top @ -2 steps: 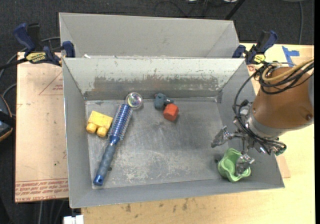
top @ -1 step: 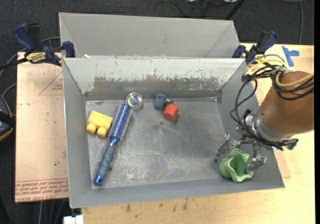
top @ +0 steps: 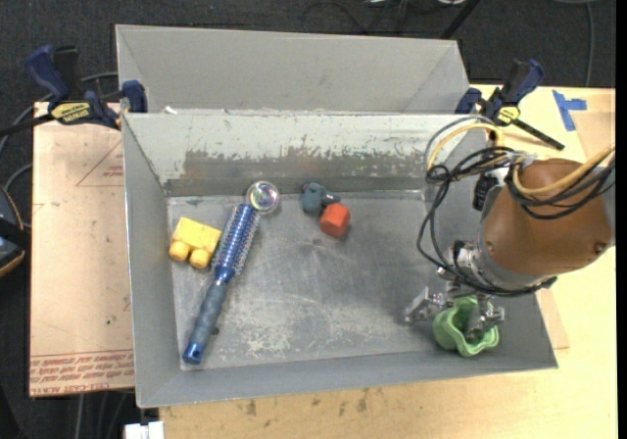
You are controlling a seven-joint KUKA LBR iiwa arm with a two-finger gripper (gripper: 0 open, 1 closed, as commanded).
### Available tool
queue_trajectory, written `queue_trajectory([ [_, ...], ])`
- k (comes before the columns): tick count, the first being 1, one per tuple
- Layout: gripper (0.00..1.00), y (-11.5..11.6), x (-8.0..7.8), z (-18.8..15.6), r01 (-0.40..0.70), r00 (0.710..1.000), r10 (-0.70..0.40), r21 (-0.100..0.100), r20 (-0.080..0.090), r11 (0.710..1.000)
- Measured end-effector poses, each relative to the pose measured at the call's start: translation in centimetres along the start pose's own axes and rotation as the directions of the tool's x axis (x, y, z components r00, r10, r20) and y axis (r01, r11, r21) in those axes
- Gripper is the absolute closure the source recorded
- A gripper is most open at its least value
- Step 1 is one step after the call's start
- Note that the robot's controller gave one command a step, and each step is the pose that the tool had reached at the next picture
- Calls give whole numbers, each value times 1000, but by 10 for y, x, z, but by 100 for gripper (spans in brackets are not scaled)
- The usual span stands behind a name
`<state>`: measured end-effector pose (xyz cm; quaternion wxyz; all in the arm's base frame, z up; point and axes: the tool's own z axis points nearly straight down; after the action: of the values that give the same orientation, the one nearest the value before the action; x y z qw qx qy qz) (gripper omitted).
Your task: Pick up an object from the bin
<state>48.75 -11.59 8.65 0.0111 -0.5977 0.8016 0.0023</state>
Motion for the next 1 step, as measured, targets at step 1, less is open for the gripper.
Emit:
queue_trajectory([
  [1, 0, -26, -33, 10, 334, 942, -335, -15, -16, 942],
])
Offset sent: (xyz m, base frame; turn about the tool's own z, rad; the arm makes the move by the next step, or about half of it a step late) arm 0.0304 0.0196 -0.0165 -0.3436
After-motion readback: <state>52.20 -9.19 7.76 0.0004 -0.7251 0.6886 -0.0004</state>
